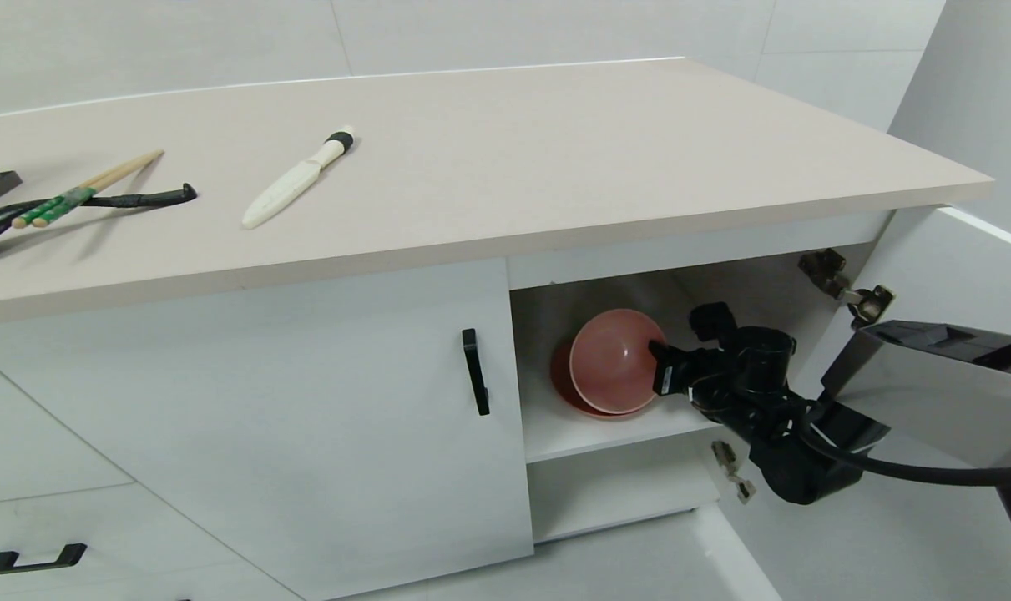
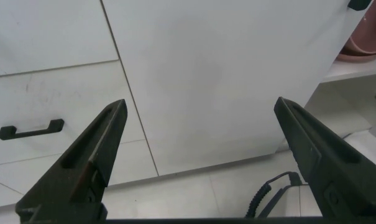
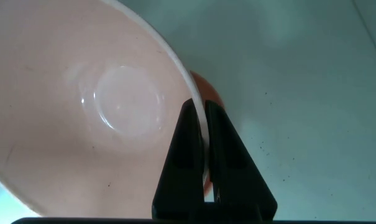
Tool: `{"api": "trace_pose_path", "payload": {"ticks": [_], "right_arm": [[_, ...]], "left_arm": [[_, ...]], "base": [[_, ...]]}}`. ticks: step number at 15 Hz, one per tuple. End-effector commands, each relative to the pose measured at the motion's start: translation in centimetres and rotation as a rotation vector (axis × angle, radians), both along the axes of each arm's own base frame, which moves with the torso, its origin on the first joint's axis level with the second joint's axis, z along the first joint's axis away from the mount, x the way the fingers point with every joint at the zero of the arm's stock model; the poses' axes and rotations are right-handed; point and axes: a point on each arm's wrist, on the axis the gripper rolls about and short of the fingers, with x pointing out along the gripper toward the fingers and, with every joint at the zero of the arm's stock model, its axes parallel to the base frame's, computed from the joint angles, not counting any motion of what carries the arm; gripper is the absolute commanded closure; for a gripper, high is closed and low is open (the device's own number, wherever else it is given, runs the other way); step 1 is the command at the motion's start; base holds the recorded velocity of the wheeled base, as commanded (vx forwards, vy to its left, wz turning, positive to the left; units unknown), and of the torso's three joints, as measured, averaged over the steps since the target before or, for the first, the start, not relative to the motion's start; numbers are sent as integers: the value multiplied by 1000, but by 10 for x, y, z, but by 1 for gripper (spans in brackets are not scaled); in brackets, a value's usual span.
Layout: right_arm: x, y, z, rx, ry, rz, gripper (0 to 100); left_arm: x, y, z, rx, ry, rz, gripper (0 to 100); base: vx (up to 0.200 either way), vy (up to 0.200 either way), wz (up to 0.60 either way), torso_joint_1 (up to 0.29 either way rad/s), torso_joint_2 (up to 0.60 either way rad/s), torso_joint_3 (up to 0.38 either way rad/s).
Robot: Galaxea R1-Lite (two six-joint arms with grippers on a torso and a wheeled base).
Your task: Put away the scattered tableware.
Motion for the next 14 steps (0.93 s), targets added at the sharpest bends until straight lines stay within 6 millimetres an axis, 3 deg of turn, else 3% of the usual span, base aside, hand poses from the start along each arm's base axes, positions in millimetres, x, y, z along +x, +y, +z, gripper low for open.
{"api": "trace_pose_path", "payload": {"ticks": [1,2,3,7,9,12,14], "right_arm": [[-1,1,0,-1,2,3,100],[-1,1,0,-1,2,3,100],[-1,2,0,-2,1,5,0],[-3,9,10,24,-76,29,0],[-14,10,30,48,-150,97,0],[-48,10,47,45,-154,129,0],[-89,2,62,14,-170,154,0]], "left_arm": [[0,0,0,0,1,0,0],[0,0,0,0,1,0,0],[0,0,0,0,1,0,0],[0,0,0,0,1,0,0],[0,0,0,0,1,0,0],[0,0,0,2,1,0,0],[0,0,0,2,1,0,0]], "base": [[0,0,0,0,0,0],[0,0,0,0,0,0],[0,0,0,0,0,0],[0,0,0,0,0,0],[0,0,0,0,0,0],[0,0,0,0,0,0],[0,0,0,0,0,0]]}}
